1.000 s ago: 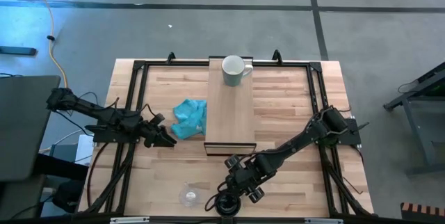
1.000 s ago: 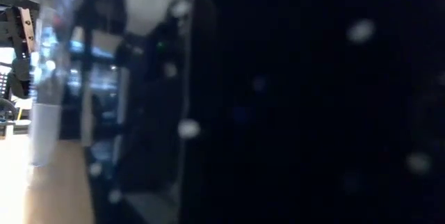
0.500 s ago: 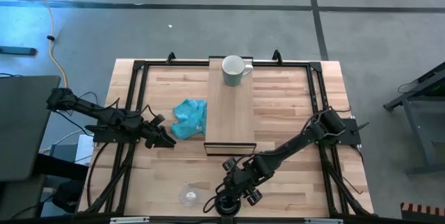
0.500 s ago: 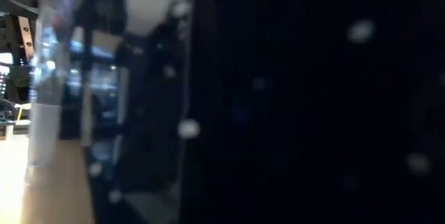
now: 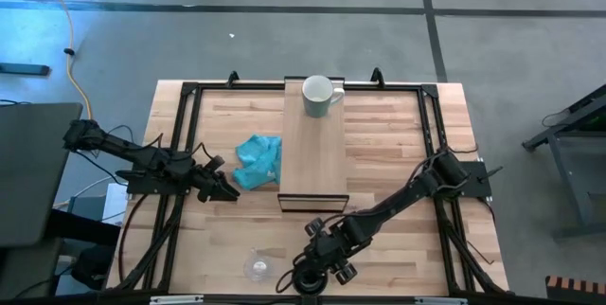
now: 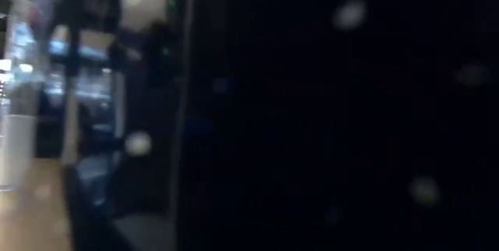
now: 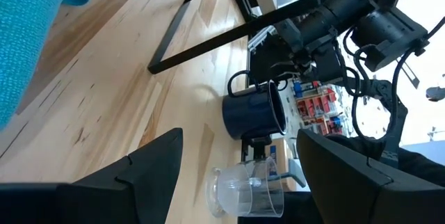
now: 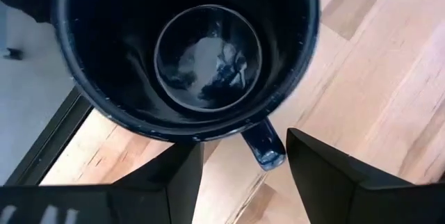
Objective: Stack small to large cups/mugs on shelf
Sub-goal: Put the black mug on the shelf
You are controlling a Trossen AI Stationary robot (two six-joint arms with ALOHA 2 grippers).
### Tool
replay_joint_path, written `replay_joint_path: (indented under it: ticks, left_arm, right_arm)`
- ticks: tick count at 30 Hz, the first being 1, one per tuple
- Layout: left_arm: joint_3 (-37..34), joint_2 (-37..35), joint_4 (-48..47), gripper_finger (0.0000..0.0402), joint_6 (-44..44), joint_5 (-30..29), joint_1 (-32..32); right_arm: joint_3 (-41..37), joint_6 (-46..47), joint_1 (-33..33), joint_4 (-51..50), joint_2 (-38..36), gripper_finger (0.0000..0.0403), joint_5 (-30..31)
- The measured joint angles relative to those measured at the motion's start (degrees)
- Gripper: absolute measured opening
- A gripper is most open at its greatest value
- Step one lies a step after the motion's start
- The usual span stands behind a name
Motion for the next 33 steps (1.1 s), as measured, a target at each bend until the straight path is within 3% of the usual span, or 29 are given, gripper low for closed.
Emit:
replay_joint_path:
  ticks: [14, 24, 33]
  left_arm:
    - [0.0, 0.0, 0.0, 0.0271, -0.2, -0.1, 0.0]
    - [0.0, 0.0, 0.1, 0.0271, -0.1, -0.1, 0.0]
    - [0.0, 0.0, 0.0, 0.0271, 0.4, -0.2, 0.0]
  right_arm:
    - [0.0, 7.8, 0.1, -2.7, -0.1, 0.0094, -3.5]
    - [0.0, 14.5, 2.5, -6.2, -0.1, 0.0087, -4.8]
    - [0.0, 19.3, 3.1, -3.4, -0.1, 0.0087, -4.3]
